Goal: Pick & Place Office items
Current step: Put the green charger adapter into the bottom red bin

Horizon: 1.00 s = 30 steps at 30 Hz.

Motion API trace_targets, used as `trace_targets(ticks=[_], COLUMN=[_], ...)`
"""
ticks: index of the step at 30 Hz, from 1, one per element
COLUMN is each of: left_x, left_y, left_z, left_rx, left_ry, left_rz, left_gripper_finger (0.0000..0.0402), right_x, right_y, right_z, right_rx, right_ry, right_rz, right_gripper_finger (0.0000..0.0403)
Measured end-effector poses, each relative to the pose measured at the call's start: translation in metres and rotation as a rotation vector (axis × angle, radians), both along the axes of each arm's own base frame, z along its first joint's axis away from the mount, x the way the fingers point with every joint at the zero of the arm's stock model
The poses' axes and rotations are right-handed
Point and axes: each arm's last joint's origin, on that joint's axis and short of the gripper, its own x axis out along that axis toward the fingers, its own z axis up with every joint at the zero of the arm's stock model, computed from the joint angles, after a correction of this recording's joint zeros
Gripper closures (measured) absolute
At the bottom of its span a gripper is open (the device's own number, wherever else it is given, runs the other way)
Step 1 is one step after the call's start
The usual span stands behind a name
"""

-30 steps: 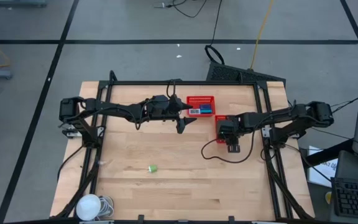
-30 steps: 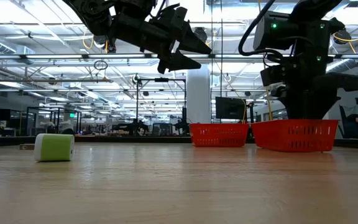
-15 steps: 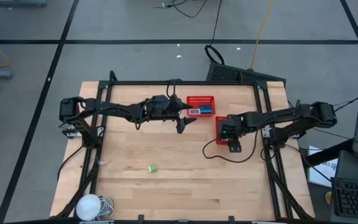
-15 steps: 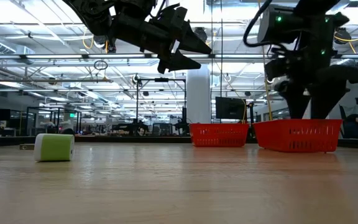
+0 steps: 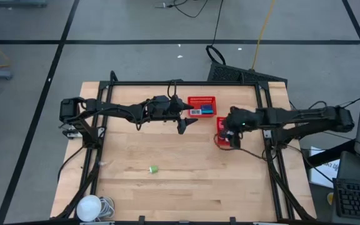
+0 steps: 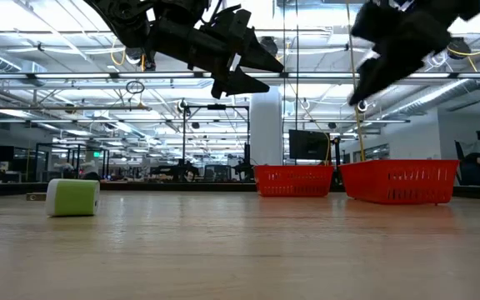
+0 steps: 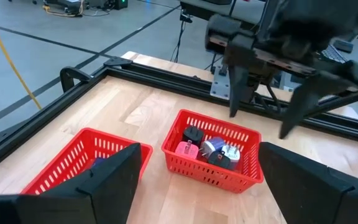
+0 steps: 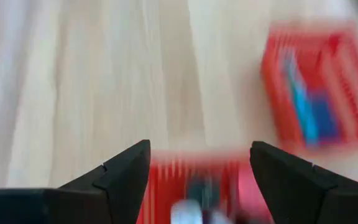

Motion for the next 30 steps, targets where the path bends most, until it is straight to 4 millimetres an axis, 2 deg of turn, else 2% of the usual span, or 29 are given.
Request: trace_targets(ticks=[6, 11, 15, 26, 30], left_x=[0.001, 0.001, 0.001, 0.001, 0.002], left_y=[0.000, 0.000, 0.000, 0.003, -0.003], left_z=[0.002, 0.005, 0.006, 0.006, 0.005], left_rx=[-0.036, -0.275, -0.437, -0.380, -0.374], left_ry=[-0.027, -0.090, -0.124, -0.132, -0.095], left_rz=[0.010, 0.063, 0.100, 0.165, 0.019], left_gripper_finger=[0.0087, 0.0086, 0.0079, 0.0085, 0.0089], right_x=[0.003, -0.005, -0.010, -0.013, -0.013], right_y=[0.001, 0.005, 0.005, 0.005, 0.005], right_z=[-0.015, -0.036, -0.045, -0.055, -0.056], right_rx=[-0.035, -0.008, 0.009, 0.036, 0.036], right_ry=[-0.532, -0.777, -0.807, -0.775, -0.763], right_rz=[0.041, 0.162, 0.154, 0.140, 0.139], right_gripper_finger=[0.0140, 0.0140, 0.0140, 0.0140, 0.0140])
